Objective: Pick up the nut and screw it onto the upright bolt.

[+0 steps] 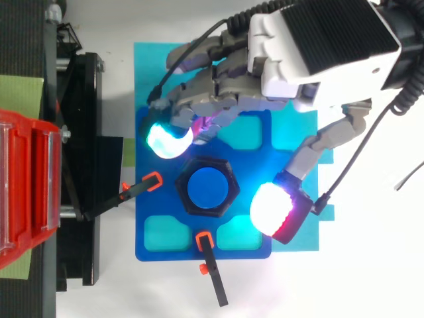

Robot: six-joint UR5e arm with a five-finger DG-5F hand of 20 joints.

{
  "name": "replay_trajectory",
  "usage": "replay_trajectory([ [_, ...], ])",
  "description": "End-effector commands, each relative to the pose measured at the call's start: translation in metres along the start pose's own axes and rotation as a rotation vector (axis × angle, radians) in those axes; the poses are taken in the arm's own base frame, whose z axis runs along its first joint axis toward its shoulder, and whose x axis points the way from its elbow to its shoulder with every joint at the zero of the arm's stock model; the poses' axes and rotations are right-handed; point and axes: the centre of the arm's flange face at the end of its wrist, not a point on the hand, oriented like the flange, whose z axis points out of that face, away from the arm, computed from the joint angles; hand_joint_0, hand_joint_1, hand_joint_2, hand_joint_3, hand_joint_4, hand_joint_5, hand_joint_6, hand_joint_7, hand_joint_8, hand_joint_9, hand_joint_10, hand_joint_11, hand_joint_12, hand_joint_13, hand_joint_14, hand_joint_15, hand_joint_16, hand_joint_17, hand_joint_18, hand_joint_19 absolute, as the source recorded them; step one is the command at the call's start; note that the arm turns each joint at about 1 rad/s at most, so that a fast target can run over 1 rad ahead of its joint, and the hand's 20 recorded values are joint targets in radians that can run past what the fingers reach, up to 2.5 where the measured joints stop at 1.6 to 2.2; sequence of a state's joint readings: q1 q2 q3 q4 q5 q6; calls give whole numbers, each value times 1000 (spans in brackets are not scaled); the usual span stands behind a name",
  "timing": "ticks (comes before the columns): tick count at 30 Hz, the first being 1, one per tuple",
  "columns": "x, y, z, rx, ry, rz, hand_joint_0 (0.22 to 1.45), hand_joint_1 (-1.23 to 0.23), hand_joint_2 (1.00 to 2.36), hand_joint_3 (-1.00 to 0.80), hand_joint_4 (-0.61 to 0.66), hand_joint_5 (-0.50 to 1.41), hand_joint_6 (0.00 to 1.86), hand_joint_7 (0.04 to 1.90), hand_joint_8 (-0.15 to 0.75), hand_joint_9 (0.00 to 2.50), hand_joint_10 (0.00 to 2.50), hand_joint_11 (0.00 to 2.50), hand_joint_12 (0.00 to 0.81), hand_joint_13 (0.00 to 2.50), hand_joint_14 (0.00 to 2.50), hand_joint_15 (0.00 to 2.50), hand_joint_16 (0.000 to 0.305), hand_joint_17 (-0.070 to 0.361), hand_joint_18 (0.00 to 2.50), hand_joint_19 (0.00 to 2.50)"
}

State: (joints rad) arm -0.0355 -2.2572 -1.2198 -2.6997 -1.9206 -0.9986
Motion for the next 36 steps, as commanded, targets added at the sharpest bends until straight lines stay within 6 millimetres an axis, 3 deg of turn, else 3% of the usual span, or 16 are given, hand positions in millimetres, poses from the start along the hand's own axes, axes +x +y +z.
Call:
replay_trajectory([
  [1,-11,5,0,-7,-16,-6,323,-585,1000,-500,169,-211,501,601,296,714,0,0,383,372,0,0,61,137,189,0],
  [8,-33,8,2,-21,-29,-17,324,-569,1000,-500,115,-245,500,544,260,373,0,0,380,140,0,0,60,135,0,0],
  [17,-62,22,-26,75,30,4,329,-509,1000,-500,69,-275,500,550,220,42,0,0,376,0,0,0,61,138,0,0],
  [25,-65,37,-87,256,-103,108,336,-503,1000,-500,70,-277,500,551,217,34,0,0,374,0,0,0,61,137,0,0],
  [36,-57,34,-102,424,-252,471,345,-511,1000,-500,93,-268,500,555,229,93,0,0,375,0,0,0,60,135,0,0],
])
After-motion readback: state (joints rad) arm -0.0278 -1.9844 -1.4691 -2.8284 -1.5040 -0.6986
